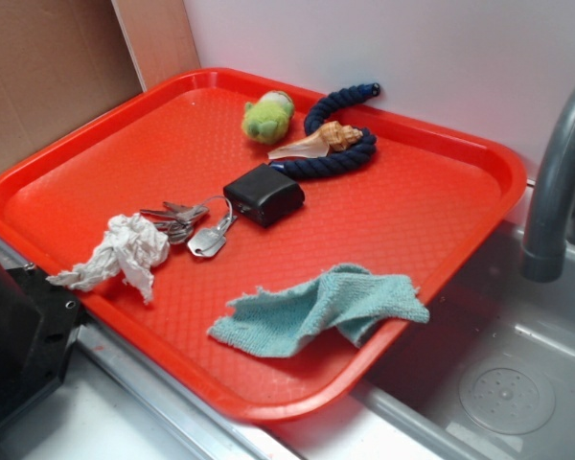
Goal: Grab the blue cloth.
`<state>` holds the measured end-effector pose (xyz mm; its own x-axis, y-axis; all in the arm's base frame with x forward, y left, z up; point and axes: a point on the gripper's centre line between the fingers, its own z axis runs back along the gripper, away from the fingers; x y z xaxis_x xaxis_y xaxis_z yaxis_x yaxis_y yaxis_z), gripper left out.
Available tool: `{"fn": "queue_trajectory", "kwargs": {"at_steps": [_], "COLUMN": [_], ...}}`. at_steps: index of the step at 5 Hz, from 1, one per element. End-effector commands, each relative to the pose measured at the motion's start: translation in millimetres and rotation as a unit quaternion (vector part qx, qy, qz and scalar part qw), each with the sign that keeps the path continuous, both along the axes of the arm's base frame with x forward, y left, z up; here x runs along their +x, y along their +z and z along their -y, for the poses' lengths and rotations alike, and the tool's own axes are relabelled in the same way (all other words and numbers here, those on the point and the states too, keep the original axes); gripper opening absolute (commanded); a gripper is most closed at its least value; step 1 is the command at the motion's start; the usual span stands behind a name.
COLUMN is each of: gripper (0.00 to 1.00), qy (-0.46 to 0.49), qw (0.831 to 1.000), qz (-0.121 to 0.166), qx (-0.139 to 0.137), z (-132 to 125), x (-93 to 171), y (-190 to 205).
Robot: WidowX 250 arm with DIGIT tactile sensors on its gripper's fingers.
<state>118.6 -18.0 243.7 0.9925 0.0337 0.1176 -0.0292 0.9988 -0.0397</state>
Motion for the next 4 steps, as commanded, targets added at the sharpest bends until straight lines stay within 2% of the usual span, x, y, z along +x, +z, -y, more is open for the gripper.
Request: {"fn": "queue_trajectory", "kwargs": {"at_steps": [1,2,3,4], "gripper": [1.0,1.0,1.0,1.0], "qy": [0.0,-0.125,-0.249,-0.369], "qw": [1.0,0.991,0.962,0.926], "qz": [0.0,0.006,-0.012,-0.018], "qx": [0.0,0.039,0.11,0.073], "z": [0,49,104,156], "x": [0,50,86,120], "y": [0,-38,-67,-95]}}
